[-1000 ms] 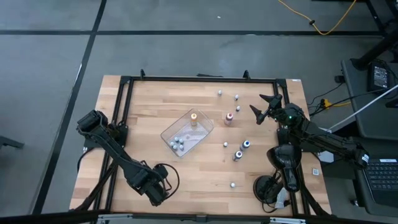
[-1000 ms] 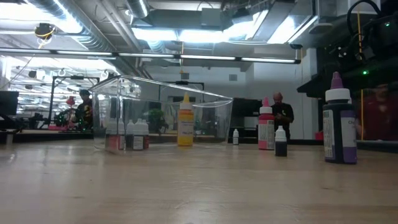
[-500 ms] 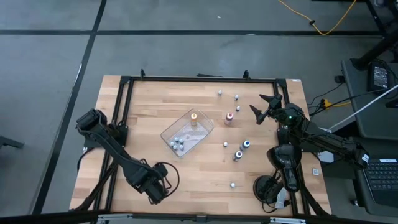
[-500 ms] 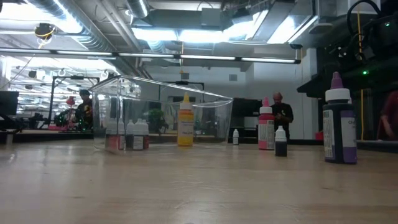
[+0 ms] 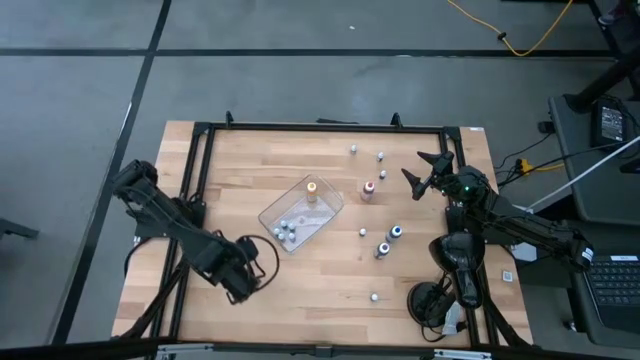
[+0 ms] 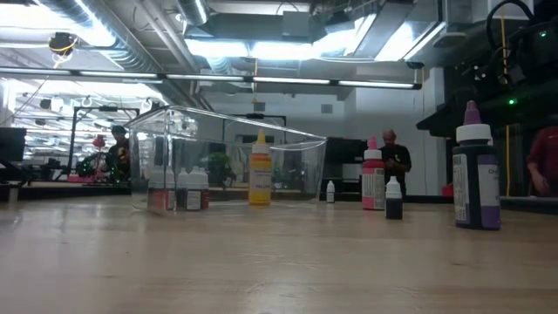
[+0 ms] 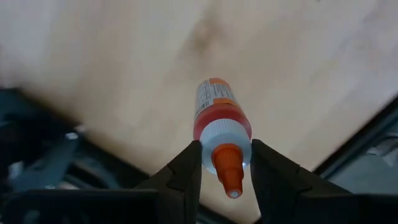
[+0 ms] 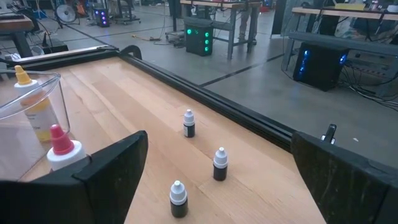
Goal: Pick & Place food coloring
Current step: Put the large orange food coloring bottle into the transparent bin
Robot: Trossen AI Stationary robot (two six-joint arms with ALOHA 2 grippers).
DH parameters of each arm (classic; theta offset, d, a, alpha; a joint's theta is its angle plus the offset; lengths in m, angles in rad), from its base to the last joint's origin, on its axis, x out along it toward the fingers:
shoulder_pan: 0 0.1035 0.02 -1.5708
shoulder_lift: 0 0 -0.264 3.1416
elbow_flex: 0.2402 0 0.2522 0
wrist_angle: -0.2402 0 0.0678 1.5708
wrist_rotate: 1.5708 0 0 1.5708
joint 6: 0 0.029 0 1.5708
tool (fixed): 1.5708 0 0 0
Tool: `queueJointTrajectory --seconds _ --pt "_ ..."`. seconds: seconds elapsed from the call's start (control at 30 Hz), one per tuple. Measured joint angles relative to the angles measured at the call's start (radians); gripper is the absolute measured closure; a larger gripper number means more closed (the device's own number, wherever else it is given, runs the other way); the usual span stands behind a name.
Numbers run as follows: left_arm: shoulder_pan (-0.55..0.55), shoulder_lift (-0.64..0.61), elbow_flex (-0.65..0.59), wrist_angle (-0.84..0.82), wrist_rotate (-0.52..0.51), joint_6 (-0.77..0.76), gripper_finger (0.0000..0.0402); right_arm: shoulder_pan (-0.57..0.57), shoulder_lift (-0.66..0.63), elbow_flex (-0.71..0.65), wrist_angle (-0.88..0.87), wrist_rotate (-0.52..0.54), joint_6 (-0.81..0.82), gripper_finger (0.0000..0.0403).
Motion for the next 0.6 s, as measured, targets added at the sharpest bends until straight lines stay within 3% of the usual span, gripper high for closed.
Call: queueJointTrajectory --seconds 0.43,0.6 --pt "0.2 -0.072 0.006 -0.128 -0.008 0.21 0.0292 0.0 0.0 0.0 0.0 0.0 -0.001 0.0008" --pt "0.317 -0.043 0.102 -0.172 -0.052 0.335 0.0293 0.0 0.0 0.0 0.0 0.0 -0.001 0.0008"
